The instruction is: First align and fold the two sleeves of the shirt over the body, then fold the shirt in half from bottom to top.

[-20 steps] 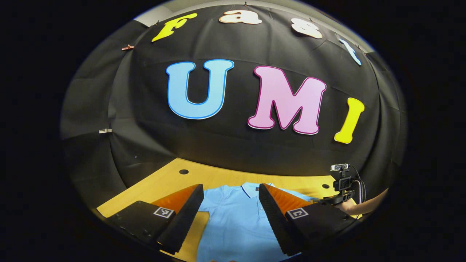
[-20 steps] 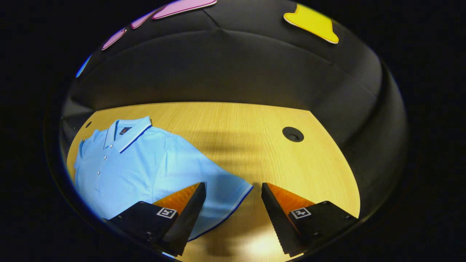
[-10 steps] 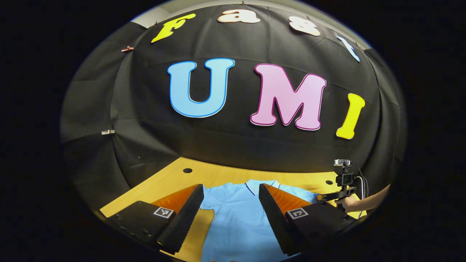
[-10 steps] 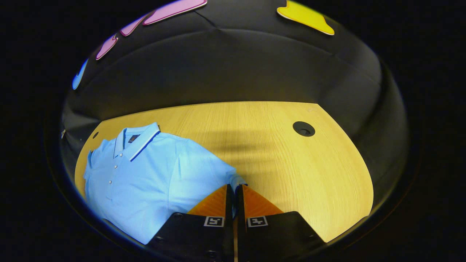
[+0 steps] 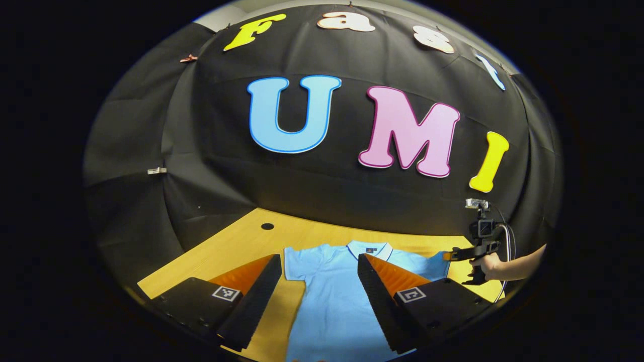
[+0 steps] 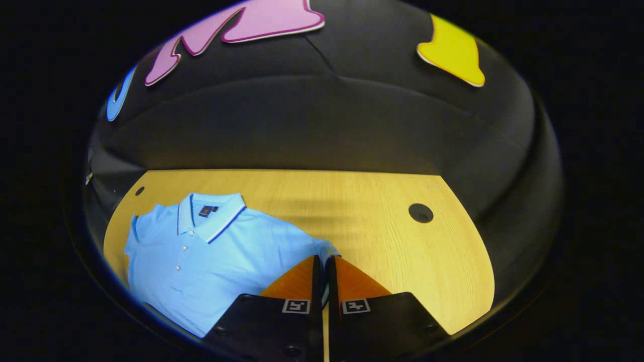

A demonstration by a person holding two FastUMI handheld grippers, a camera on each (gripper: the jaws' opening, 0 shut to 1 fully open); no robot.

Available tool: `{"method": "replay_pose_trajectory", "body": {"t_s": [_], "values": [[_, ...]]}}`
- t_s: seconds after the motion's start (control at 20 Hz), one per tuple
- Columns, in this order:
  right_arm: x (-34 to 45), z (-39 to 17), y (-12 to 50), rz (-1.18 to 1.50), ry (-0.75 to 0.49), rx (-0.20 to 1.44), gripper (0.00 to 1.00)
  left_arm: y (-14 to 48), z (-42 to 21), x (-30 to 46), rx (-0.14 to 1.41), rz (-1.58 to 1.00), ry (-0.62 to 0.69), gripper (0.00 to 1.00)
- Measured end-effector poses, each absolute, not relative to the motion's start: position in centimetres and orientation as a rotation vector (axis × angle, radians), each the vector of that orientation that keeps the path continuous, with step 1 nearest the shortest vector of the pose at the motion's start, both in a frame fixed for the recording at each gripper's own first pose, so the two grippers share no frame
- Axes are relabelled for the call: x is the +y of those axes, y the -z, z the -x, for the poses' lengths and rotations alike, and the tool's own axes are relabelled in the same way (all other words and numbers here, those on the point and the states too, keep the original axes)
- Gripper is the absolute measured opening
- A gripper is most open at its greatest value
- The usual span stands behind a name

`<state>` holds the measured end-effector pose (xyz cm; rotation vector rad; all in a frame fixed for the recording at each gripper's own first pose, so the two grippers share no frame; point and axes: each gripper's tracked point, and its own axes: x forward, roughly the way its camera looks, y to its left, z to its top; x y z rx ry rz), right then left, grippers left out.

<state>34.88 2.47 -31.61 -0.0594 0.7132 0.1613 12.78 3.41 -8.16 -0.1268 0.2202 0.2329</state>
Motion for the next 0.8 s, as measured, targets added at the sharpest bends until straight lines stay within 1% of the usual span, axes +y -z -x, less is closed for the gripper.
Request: {"method": "replay_pose_trajectory", "body": {"t_s": [0.25,0.45,0.5,0.55,0.6,0.65,0.7,0.75,0.8], "values": [[9.7,-34.3,30.4,0.113,-0.251,0.697,0.08,9.4,-11.0,6.9,0.248,0.13,-0.279,0.97],[14.8,-32.6,32.6,0.158,-0.3,0.759,0.08,10.8,-9.8,10.1,0.294,0.169,-0.338,0.97],[15.9,-32.2,33.0,0.159,-0.313,0.77,0.1,10.8,-9.6,10.7,0.299,0.175,-0.349,0.97],[17.2,-31.6,33.4,0.154,-0.333,0.782,0.14,11.0,-9.6,11.4,0.306,0.179,-0.359,0.97],[18.4,-30.9,33.5,0.139,-0.36,0.795,0.23,11.1,-9.6,12.0,0.31,0.179,-0.364,0.97],[19.3,-30.4,33.7,0.14,-0.378,0.801,0.27,11.4,-9.8,12.3,0.314,0.178,-0.367,0.97],[20.0,-30.0,33.8,0.151,-0.392,0.8,0.42,11.5,-10.0,12.7,0.315,0.175,-0.368,0.97],[20.5,-29.5,33.8,0.164,-0.408,0.791,0.47,11.9,-10.3,12.8,0.323,0.168,-0.368,0.97],[20.7,-29.2,33.4,0.178,-0.418,0.781,0.58,12.4,-11.0,13.1,0.34,0.159,-0.366,0.97]]}}
